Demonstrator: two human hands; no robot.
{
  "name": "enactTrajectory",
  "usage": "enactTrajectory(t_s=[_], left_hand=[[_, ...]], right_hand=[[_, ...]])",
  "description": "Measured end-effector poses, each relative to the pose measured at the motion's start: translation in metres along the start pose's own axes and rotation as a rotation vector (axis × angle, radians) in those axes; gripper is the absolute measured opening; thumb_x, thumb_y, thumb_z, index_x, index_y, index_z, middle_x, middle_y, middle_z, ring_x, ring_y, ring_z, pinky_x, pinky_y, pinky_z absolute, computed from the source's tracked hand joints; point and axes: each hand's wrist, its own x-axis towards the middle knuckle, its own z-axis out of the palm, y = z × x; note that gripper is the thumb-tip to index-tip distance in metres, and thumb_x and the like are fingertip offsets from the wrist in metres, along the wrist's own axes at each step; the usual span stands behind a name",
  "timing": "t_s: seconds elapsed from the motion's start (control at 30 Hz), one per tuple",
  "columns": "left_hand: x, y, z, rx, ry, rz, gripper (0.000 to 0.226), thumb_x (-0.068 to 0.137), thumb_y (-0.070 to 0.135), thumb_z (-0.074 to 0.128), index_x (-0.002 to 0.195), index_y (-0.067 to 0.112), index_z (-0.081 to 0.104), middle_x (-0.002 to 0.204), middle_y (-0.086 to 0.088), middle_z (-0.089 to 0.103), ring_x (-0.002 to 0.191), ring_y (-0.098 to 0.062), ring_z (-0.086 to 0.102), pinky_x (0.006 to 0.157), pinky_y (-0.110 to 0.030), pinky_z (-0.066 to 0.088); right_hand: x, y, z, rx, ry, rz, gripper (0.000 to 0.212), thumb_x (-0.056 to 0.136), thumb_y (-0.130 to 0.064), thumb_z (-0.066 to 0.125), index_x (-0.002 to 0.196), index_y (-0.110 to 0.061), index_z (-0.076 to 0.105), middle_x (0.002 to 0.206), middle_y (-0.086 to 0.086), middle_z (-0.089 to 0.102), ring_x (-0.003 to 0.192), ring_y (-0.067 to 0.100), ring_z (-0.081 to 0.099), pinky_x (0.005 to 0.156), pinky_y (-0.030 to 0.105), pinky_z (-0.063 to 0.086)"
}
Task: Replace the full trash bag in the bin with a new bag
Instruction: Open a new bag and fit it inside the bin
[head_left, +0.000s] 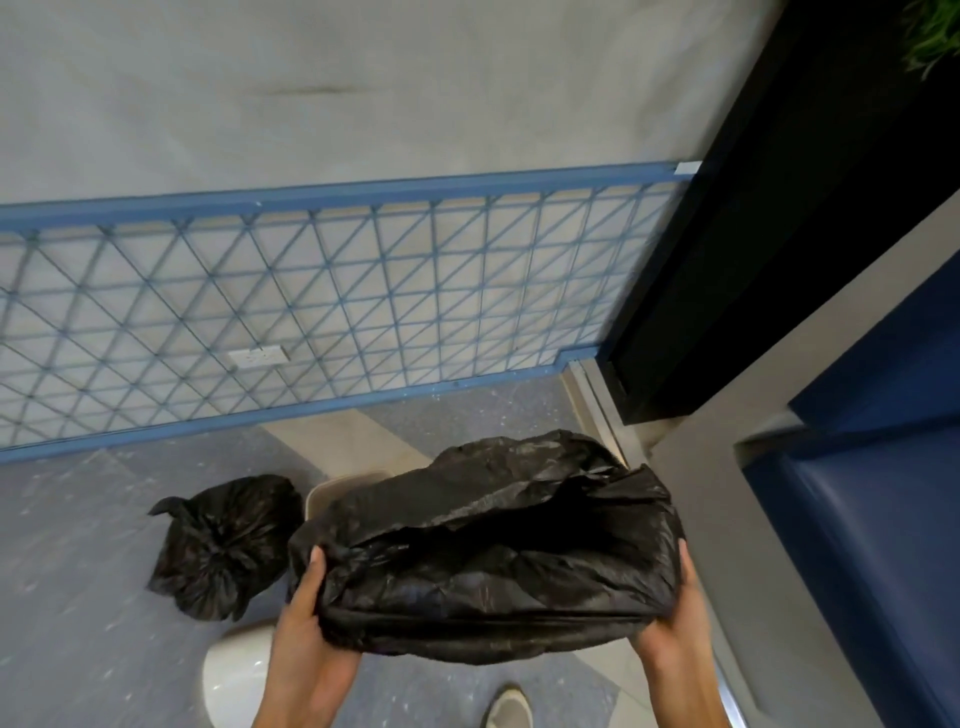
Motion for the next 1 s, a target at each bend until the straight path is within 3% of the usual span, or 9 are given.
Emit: enactTrajectory(t_s=[0.17,0.27,0.37,0.47,0.53,0.6,0.67,0.83,1.0], left_hand=[[0.002,0.006,-0.01,0.294,0.188,-0.011,0.04,0.086,0.04,0.052,0.115,0.016,0.066,0.121,-0.012,0.065,0.11,-0.03,0.062,0.089,-0.045,0.052],[0.003,0.007,-0.004,0.934,0.554,0.543,0.088,0.06,0.059,0.07,0.136,0.026,0.04,0.142,0.002,0.044,0.126,-0.022,0.044,0.109,-0.04,0.032],[0.002,-0.018,0.045,1.598,0.168,1.05,0.105,0.05,0.085,0.058,0.139,0.037,0.029,0.143,0.021,0.033,0.13,-0.008,0.032,0.113,-0.031,0.011],[0.021,-0.046,0.081,2.013,0.116,0.757,0.102,0.066,0.083,0.045,0.147,0.026,0.02,0.147,0.005,0.038,0.141,-0.022,0.027,0.116,-0.044,0.004],[0.044,-0.039,0.083,1.821,0.205,0.383,0.06,0.081,0.052,0.058,0.134,0.027,0.046,0.127,-0.006,0.06,0.123,-0.028,0.051,0.108,-0.045,0.035],[0.054,-0.024,0.076,1.494,0.266,0.269,0.024,0.089,0.025,0.055,0.108,0.018,0.067,0.106,-0.016,0.069,0.103,-0.035,0.061,0.089,-0.042,0.049],[0.054,-0.016,0.074,1.408,0.319,0.342,0.022,0.09,0.011,0.048,0.094,0.013,0.069,0.097,-0.019,0.07,0.096,-0.037,0.061,0.083,-0.041,0.049],[0.049,-0.026,0.077,1.209,0.351,0.402,0.025,0.09,0.005,0.044,0.096,0.011,0.067,0.099,-0.016,0.068,0.096,-0.034,0.06,0.079,-0.033,0.042],[0.034,-0.059,0.089,1.042,0.282,0.344,0.022,0.093,0.007,0.047,0.102,0.007,0.068,0.105,-0.014,0.067,0.1,-0.03,0.059,0.086,-0.034,0.045]], right_hand=[[-0.007,0.0,0.01,0.034,-0.114,0.036,0.055,0.088,-0.047,0.048,0.118,-0.004,0.065,0.118,0.021,0.066,0.098,0.04,0.067,0.08,0.053,0.056],[-0.013,0.002,0.02,-0.032,-0.244,0.073,0.054,0.089,-0.044,0.048,0.124,-0.006,0.062,0.127,0.019,0.061,0.115,0.037,0.059,0.09,0.054,0.051],[-0.018,0.001,0.03,-0.198,-0.462,-0.022,0.068,0.097,-0.05,0.012,0.144,-0.006,0.033,0.151,0.016,0.034,0.142,0.029,0.027,0.119,0.042,0.011],[-0.017,-0.003,0.031,-0.292,-0.487,-0.02,0.069,0.097,-0.053,0.013,0.143,-0.005,0.037,0.149,0.016,0.038,0.142,0.028,0.028,0.12,0.04,0.008],[-0.019,-0.018,0.034,-0.242,-0.397,0.112,0.055,0.094,-0.049,0.043,0.129,-0.008,0.057,0.134,0.013,0.057,0.129,0.028,0.049,0.116,0.044,0.028],[-0.02,-0.039,0.031,-0.282,-0.191,0.038,0.046,0.077,-0.043,0.07,0.109,-0.009,0.071,0.113,0.013,0.07,0.106,0.029,0.066,0.087,0.048,0.055],[-0.016,-0.063,0.013,-0.455,0.049,-0.101,0.051,0.078,-0.046,0.063,0.114,-0.01,0.065,0.114,0.016,0.069,0.098,0.034,0.068,0.077,0.047,0.057],[-0.027,-0.067,-0.029,-0.898,0.224,-0.144,0.086,0.065,-0.072,0.047,0.142,-0.045,0.02,0.138,0.004,0.049,0.119,0.031,0.047,0.099,0.06,0.031],[0.003,0.019,-0.024,-1.041,0.179,-0.066,0.099,0.061,-0.028,0.086,0.143,-0.018,0.032,0.127,0.008,0.056,0.108,0.027,0.059,0.086,0.044,0.054]])
